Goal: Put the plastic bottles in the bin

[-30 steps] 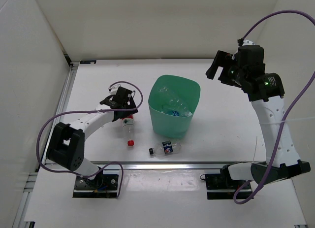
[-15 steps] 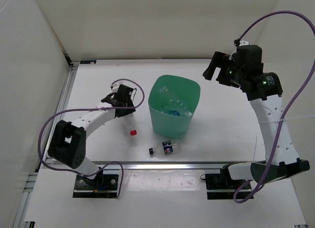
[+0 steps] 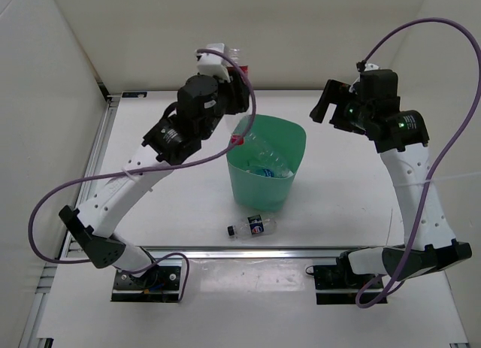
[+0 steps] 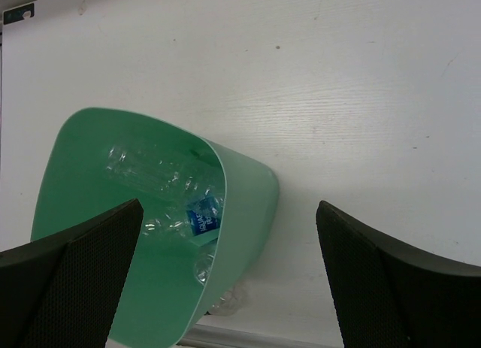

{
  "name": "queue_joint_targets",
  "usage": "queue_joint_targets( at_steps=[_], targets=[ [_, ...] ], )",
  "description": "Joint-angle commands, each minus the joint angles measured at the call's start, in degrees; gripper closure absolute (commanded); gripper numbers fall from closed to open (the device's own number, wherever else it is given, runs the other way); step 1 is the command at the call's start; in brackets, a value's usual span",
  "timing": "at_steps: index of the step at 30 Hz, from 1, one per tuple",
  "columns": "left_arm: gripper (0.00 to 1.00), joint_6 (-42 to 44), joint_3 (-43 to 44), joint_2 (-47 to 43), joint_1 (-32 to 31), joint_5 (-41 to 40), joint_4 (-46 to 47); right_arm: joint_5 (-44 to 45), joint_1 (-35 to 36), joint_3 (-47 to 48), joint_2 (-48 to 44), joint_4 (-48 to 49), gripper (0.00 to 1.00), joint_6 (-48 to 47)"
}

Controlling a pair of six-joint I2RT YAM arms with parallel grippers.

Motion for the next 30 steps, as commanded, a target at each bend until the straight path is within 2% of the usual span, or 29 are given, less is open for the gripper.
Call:
queue_joint_targets(
  at_steps=[1, 5, 6, 7, 8, 9, 13, 15, 18, 19, 20, 22, 23, 25, 26, 27, 28, 29, 30],
  targets=[
    [0.66, 6.4, -1.6, 2.4, -3.5, 4.9, -2.7, 0.3, -1.6, -1.0, -0.2, 1.5, 0.0, 0.2],
    [0.58, 7.0, -6.1, 3.7, -5.9, 6.1, -2.7, -0.9, -2.7, -2.2, -0.2, 1.5, 0.0, 1.5],
    [0.39, 7.0, -6.6, 3.7, -6.7, 4.9, -2.7, -1.4, -3.3, -2.8, -0.8, 1.5, 0.0, 1.5],
    [0.03, 7.6, -5.6, 3.7, -7.3, 1.5, -2.7, -1.4, -3.3, -2.8, -0.8, 1.5, 0.0, 2.0],
    [0.0, 8.2, -4.3, 3.0, -7.8, -2.2, -2.7, -1.4, -3.3, -3.3, -0.8, 1.5, 0.0, 2.0],
    [0.0, 9.1, -2.2, 3.0, -7.8, -7.1, -2.7, -1.4, -3.3, -3.3, -1.5, 1.5, 0.0, 2.0],
    [0.0, 15.5, 15.4, 4.1, -7.8, -18.3, -2.7, -1.4, -3.3, -4.5, -3.1, 1.5, 0.0, 2.0],
    [0.0, 15.1, 16.9, 3.3, -6.6, -25.5, -2.7, -2.8, -2.7, -4.5, -3.7, 2.8, 0.0, -0.2],
    [0.0, 7.2, 4.2, -4.7, -2.8, -31.4, -2.7, -4.3, -0.2, -4.5, -4.2, 3.5, 0.0, -3.0],
    [0.0, 4.7, -6.2, -10.2, -1.9, -34.5, -2.7, -5.3, 0.3, -3.5, -4.2, 3.5, 0.0, -3.0],
    [0.0, 2.2, -11.9, -13.2, -1.2, -35.6, -2.7, -6.3, 1.6, -2.1, -4.2, 3.5, 0.0, -3.7],
    [0.0, -4.0, -22.9, -22.3, 0.5, -34.4, -2.7, -10.5, 3.5, 3.4, -3.5, 4.5, 0.0, -5.8],
    [0.0, -6.0, -31.8, -25.1, 1.1, -33.1, -4.5, -12.8, 5.9, 5.3, -3.5, 5.3, 0.0, -7.4],
    [0.0, -14.8, -37.9, -29.9, 3.5, -30.6, -9.1, -17.6, 9.7, 9.2, -0.8, 6.5, 0.0, -11.5],
    [0.0, -19.6, -40.7, -32.5, 4.9, -30.6, -13.1, -20.8, 14.4, 13.1, 0.4, 6.5, 0.0, -16.7],
    [0.0, -29.3, -41.2, -33.1, 6.3, -29.9, -23.2, -20.8, 17.2, 15.3, 3.0, 3.9, 0.0, -19.5],
    [0.0, -33.8, -41.2, -33.1, 9.1, -29.9, -28.6, -20.8, 20.1, 17.8, 4.6, 2.2, 0.0, -22.1],
    [0.0, -37.1, -41.2, -33.1, 10.0, -28.7, -32.8, -19.8, 25.6, 20.0, 6.2, 0.6, 0.0, -24.1],
    [0.0, -40.7, -41.9, -31.9, 10.8, -28.0, -36.0, -19.0, 28.2, 20.2, 7.2, -0.1, 0.0, -27.8]
  ],
)
